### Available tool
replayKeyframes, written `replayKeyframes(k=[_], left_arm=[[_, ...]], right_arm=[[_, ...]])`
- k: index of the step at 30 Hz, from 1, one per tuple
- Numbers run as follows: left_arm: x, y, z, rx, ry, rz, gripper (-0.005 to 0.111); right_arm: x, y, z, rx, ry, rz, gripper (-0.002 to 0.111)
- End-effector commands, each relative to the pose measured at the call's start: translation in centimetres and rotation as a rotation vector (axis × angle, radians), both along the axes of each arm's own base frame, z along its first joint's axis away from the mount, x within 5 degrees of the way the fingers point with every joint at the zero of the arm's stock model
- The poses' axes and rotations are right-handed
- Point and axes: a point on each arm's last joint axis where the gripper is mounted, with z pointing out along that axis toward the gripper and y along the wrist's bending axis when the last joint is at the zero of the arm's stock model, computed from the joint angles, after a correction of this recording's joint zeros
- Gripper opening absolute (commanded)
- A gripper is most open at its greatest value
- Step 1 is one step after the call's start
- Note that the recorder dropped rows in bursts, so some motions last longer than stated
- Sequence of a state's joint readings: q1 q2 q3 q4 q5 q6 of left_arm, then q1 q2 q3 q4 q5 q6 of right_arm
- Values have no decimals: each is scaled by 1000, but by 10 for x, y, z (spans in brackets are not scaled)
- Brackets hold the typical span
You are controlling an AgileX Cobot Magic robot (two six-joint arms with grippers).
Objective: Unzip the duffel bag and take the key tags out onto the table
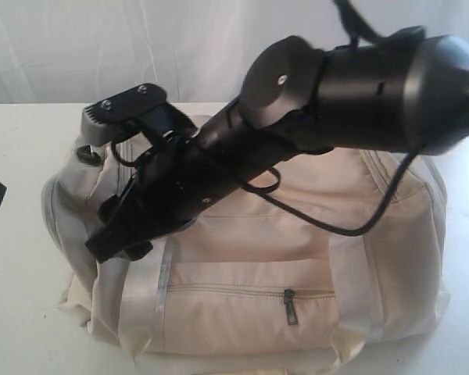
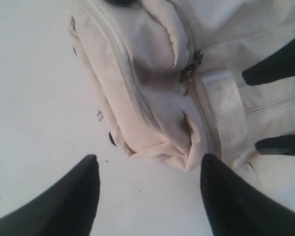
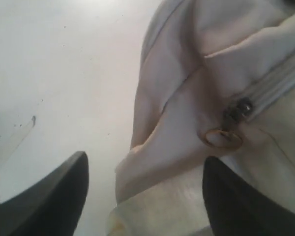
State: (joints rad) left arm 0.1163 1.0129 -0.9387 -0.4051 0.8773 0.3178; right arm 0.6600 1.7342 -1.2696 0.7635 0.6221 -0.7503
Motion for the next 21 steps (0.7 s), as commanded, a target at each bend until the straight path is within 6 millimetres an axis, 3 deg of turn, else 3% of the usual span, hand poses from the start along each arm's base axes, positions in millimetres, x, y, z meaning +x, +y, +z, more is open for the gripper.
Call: replayKeyframes(k=[1,7,14,21], left_arm=[[-6,1,-19,-2,9,38,63],[-5,2,-25,1,-6,56,63],[-5,2,-24,3,-21,62,63],[-5,2,-24,1,-25,64,63]], right_arm=[[15,16,-8,37,-33,-104,67],[28,20,-24,35,-23,-195,66],[29,12,-36,-67,43,-280,66],[31,20,-55,-64,83,-298,66]])
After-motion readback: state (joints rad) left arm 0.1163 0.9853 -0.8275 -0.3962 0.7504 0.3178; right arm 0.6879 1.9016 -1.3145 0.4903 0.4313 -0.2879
